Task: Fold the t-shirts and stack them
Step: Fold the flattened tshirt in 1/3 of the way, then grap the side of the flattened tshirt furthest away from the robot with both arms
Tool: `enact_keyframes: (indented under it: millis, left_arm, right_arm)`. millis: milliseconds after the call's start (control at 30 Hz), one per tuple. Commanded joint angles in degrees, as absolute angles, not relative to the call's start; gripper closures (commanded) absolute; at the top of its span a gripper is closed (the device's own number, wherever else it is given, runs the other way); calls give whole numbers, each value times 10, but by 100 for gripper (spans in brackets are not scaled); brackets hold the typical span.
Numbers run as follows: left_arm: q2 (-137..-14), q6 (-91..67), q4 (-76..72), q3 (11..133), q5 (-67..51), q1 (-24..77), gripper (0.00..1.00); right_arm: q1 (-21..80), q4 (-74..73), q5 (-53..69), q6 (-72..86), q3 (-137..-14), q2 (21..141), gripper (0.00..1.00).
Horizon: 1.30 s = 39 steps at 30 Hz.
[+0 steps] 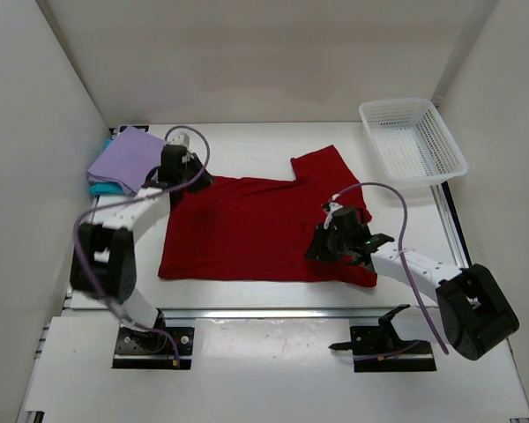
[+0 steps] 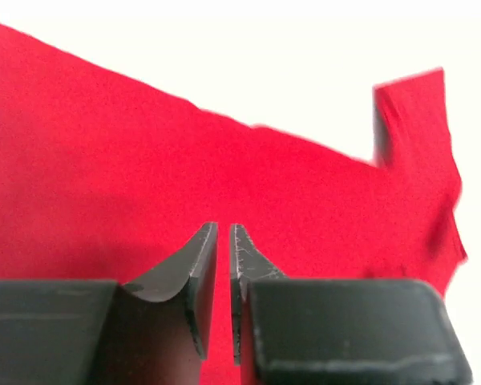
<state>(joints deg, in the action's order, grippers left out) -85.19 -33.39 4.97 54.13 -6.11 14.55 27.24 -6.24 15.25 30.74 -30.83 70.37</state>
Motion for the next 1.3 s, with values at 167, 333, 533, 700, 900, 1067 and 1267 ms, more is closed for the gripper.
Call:
enact_keyframes:
  millis: [167,333,533,700,900,1067,1267]
  left_arm:
    - [-1133,-277,162,853,-1,38,69]
    - [-1231,-247,241,971,27,14,61]
    - [-1264,-237,243,987,49,14,55]
    - [-1284,-230,258,1004,47,18,53]
    - [-1297,-220,287,1038,70,30,53]
    - [-1326,-209,329,1092,84,40,62]
    - [-1333,-212,345,1105,84,35,63]
  right_arm:
    - [343,21,176,299,-273,693,83]
    - [337,24,182,291,-268,687,82]
    - [309,28,197,281,-269,697,82]
    - [309,39,204,279,-268,709,82]
    - [318,39,202,285,-284,708,82]
    - [323,24,199,282,-321,687,82]
    - [280,0,201,268,-346,645,81]
